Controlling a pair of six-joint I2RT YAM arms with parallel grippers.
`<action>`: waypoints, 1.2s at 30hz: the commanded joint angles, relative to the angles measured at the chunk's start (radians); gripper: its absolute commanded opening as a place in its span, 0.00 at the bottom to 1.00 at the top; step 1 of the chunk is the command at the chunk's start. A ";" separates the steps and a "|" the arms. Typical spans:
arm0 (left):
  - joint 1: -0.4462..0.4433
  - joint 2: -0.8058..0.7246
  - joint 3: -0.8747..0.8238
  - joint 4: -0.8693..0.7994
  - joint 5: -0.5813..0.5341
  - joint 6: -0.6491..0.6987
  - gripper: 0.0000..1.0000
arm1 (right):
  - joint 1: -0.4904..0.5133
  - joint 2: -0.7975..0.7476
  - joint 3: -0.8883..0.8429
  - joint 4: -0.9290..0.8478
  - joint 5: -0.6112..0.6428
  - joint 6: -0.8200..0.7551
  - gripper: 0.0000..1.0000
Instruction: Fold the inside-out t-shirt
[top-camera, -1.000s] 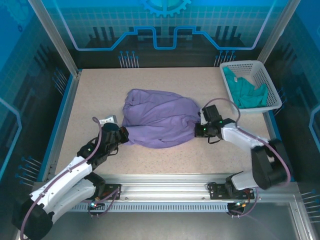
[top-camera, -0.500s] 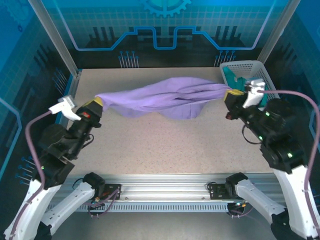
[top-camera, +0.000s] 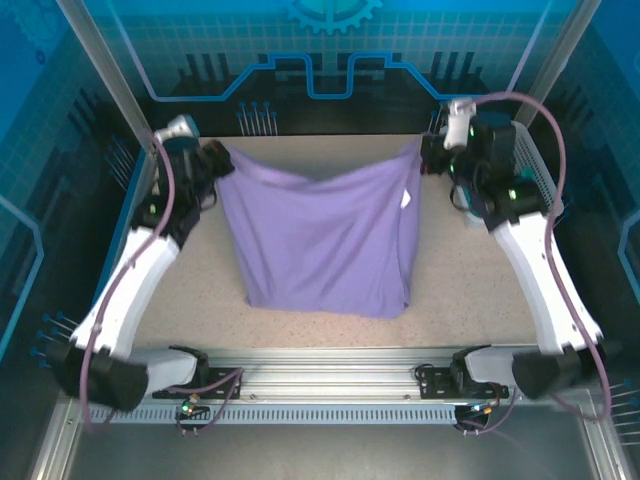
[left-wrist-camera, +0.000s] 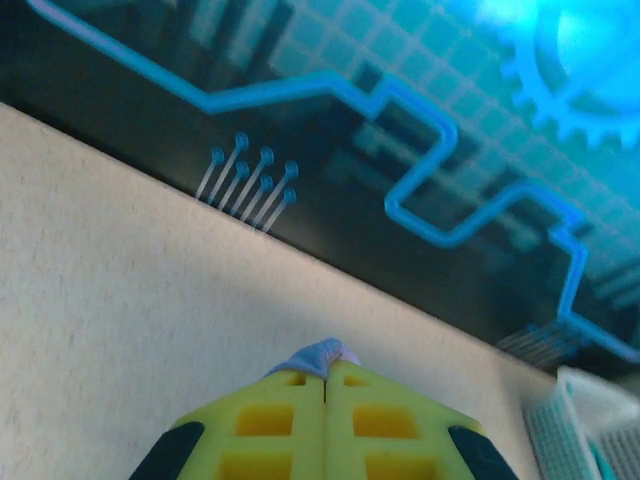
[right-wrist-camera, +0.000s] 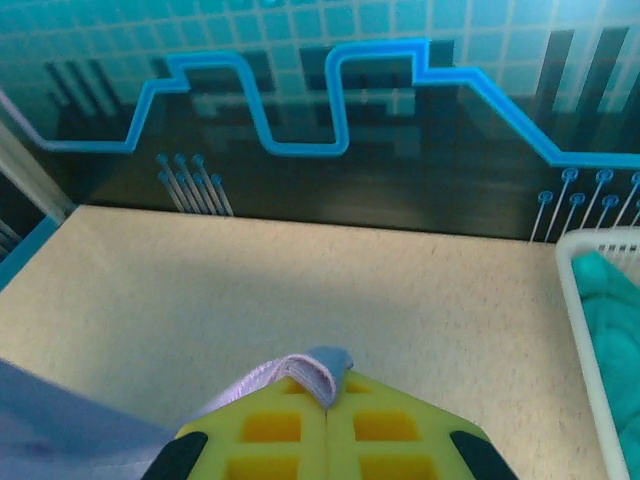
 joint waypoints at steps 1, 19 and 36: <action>0.035 0.052 0.322 0.074 0.111 0.020 0.00 | -0.018 0.074 0.315 0.072 -0.072 0.015 0.00; 0.013 -0.507 -0.432 0.068 0.259 -0.155 0.00 | 0.003 -0.303 -0.266 0.048 -0.141 0.063 0.00; -0.127 -0.636 -1.155 0.004 0.331 -0.215 0.18 | 0.014 -0.305 -0.897 0.050 -0.171 0.173 0.00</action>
